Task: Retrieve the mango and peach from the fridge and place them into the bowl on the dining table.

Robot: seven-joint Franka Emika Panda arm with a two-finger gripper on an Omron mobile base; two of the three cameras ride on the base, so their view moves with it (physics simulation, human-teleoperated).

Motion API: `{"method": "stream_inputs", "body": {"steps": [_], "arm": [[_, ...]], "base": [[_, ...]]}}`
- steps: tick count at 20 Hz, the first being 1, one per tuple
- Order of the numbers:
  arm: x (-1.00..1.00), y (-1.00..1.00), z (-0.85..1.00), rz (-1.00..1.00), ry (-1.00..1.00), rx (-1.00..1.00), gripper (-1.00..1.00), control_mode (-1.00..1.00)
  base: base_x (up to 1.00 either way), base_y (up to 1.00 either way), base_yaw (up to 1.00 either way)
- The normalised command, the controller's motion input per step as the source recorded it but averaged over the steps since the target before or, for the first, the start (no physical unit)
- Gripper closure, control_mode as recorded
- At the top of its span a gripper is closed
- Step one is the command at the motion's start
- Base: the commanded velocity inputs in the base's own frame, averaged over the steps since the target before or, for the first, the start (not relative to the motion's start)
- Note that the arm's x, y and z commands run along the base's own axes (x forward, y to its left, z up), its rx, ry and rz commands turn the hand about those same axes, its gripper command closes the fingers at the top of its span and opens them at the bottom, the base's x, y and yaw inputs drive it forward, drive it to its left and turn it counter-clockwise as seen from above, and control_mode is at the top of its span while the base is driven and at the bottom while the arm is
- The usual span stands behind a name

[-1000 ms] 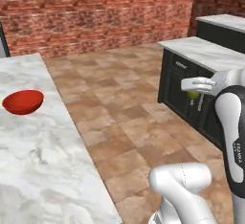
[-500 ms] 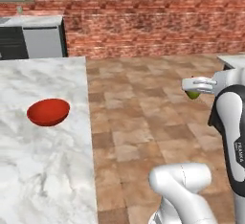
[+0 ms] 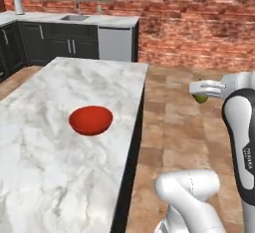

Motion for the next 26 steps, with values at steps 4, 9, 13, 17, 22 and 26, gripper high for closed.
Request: {"method": "stream_inputs", "body": {"steps": [4,9,13,17,22,26], "arm": [[0.0,0.0,0.0,0.0,0.0,0.0,1.0,1.0],[0.0,0.0,0.0,0.0,0.0,0.0,1.0,1.0],[0.0,0.0,0.0,0.0,0.0,0.0,1.0,1.0],[0.0,0.0,0.0,0.0,0.0,0.0,1.0,1.0],[0.0,0.0,0.0,0.0,0.0,0.0,1.0,1.0],[0.0,0.0,0.0,0.0,0.0,0.0,1.0,1.0]], "base": [[0.84,-0.19,0.54],[0.86,-0.35,0.54],[0.9,-0.39,0.51],[0.84,-0.37,0.52],[0.77,-0.39,0.52],[0.75,-0.43,0.5]]}}
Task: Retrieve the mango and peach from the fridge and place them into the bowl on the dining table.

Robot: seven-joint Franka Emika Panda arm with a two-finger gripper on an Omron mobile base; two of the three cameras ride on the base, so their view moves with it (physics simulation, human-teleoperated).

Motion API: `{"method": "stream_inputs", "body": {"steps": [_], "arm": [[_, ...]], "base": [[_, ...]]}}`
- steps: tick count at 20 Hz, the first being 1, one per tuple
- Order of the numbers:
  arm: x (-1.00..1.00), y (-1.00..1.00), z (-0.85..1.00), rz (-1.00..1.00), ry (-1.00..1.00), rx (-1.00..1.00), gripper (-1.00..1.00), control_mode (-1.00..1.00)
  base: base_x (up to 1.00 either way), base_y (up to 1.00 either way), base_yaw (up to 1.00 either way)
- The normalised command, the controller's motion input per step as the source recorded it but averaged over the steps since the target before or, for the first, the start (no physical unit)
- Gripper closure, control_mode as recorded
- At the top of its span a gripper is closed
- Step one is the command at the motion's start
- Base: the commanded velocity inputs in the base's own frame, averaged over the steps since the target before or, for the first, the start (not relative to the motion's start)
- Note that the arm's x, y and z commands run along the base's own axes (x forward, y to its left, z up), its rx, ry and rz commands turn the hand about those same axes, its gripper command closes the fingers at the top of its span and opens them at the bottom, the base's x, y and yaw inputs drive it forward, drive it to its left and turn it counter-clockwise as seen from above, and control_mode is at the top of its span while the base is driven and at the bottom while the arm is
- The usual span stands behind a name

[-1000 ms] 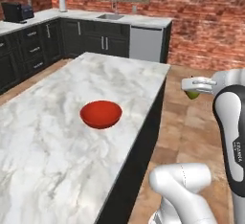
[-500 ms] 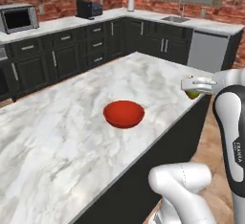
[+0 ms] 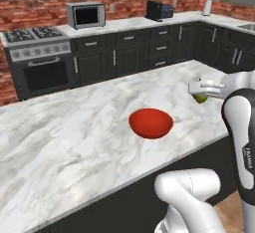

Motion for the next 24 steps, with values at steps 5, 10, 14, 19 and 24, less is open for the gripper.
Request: {"method": "stream_inputs", "body": {"steps": [5,10,14,19,24], "arm": [[0.0,0.0,0.0,0.0,0.0,0.0,1.0,1.0],[0.0,0.0,0.0,0.0,0.0,0.0,1.0,1.0],[0.0,0.0,0.0,0.0,0.0,0.0,1.0,1.0],[0.02,0.0,-0.01,0.01,0.01,0.0,1.0,-1.0],[0.18,0.0,-0.19,0.0,0.09,0.0,1.0,-1.0]], "base": [[0.73,-0.42,0.48],[0.59,-0.11,0.34],[0.27,0.0,0.12],[0.09,0.0,0.05],[0.0,0.0,0.0]]}}
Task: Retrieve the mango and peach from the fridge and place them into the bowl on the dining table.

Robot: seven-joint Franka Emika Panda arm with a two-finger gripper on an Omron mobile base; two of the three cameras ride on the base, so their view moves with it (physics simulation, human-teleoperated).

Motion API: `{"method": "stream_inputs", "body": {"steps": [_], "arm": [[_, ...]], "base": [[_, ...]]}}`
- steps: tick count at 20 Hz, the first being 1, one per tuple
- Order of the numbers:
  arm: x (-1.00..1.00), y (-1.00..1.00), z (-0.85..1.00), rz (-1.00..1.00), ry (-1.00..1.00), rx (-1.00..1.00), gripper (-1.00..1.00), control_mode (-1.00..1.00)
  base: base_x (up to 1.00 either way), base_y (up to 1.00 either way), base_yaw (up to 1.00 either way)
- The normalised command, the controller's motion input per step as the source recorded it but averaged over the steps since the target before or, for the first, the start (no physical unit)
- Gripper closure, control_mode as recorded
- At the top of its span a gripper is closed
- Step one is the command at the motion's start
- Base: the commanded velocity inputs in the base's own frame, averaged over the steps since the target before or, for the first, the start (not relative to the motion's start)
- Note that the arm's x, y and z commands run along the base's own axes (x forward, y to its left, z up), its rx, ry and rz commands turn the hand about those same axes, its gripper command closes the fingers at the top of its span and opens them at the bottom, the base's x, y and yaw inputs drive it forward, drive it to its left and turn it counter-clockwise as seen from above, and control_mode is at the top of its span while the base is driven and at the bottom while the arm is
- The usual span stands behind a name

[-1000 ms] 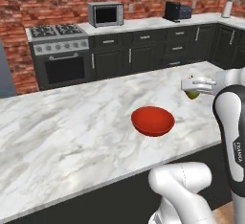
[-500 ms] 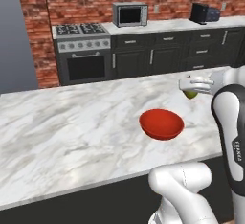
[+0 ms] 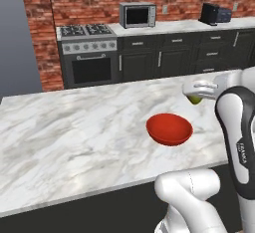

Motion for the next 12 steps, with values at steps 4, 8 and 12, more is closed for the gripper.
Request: {"method": "stream_inputs", "body": {"steps": [4,8,12], "arm": [[0.18,-0.07,-0.19,-0.01,0.16,0.0,1.0,-1.0],[0.02,-0.1,-0.26,-0.01,0.14,-0.03,1.0,-1.0],[0.0,-0.01,-0.17,-0.05,0.12,-0.02,1.0,-1.0]], "base": [[0.0,0.0,0.0],[0.0,0.0,0.0],[0.0,0.0,0.0]]}}
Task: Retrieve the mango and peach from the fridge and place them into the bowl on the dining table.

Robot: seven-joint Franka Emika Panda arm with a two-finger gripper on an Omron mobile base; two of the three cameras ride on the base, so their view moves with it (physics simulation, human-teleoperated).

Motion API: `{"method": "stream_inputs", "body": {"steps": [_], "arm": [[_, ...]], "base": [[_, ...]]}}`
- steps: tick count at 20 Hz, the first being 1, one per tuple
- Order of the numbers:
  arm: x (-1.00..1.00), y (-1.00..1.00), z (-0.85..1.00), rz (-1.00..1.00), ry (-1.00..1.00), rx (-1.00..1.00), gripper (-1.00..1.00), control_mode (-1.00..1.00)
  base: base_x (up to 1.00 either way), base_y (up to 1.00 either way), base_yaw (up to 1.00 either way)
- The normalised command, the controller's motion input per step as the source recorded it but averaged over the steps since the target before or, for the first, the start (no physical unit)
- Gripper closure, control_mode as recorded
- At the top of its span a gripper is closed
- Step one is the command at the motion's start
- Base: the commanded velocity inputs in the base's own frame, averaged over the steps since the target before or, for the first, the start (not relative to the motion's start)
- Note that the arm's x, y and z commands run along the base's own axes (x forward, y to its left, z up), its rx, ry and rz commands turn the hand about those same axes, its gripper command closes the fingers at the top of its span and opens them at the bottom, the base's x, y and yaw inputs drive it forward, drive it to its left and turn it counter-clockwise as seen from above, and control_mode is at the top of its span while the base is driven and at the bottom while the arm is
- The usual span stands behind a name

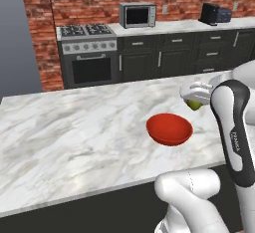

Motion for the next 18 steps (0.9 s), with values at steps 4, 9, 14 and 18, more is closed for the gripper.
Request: {"method": "stream_inputs", "body": {"steps": [4,9,14,18], "arm": [[0.0,0.0,-0.19,-0.1,0.12,-0.06,1.0,-1.0],[0.0,0.0,-0.27,-0.13,0.22,-0.1,1.0,-1.0],[0.11,-0.05,-0.25,-0.12,0.22,-0.06,1.0,-1.0],[0.22,-0.23,-0.25,-0.04,0.22,0.0,1.0,-1.0]], "base": [[0.0,0.0,0.0],[0.0,0.0,0.0],[0.0,0.0,0.0],[0.0,0.0,0.0]]}}
